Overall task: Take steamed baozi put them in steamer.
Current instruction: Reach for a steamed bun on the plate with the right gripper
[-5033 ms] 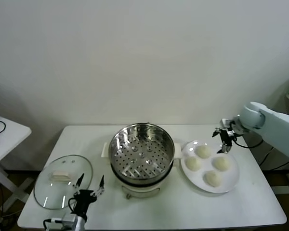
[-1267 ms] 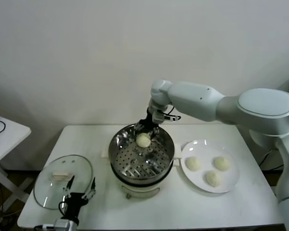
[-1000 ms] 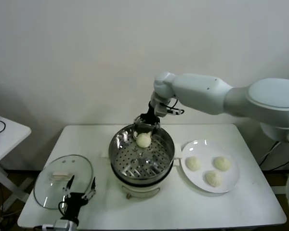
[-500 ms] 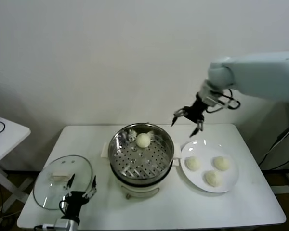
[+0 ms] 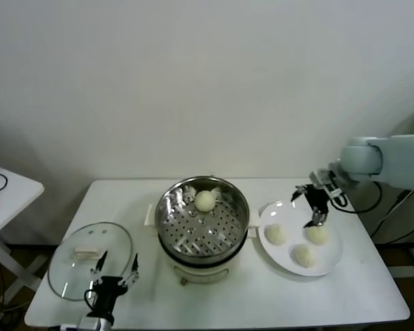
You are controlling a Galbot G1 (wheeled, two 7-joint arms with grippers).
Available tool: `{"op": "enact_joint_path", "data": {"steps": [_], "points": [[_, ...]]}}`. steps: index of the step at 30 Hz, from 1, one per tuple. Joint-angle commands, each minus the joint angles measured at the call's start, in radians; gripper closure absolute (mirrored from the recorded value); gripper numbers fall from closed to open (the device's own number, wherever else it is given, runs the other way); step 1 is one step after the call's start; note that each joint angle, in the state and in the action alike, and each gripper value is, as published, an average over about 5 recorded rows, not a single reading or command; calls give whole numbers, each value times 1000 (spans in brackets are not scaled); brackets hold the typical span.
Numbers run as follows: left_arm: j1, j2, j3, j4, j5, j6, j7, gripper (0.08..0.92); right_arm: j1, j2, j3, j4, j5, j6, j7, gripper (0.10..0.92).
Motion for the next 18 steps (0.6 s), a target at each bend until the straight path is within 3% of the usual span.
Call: {"op": "enact_joint_path", "data": {"steps": [1,10,18], "points": [[5,0,1,3,6,-3,0,177,-197,-45,134,-15,17,-333,16,203],[10,-3,-2,19,20,-9,-2,177,-463,68,358,-275,-88,-251,-6,203],[6,-6,-4,39,27,-11,-3,177,-594,160,484,-392,-101,-229,-16,203]]}}
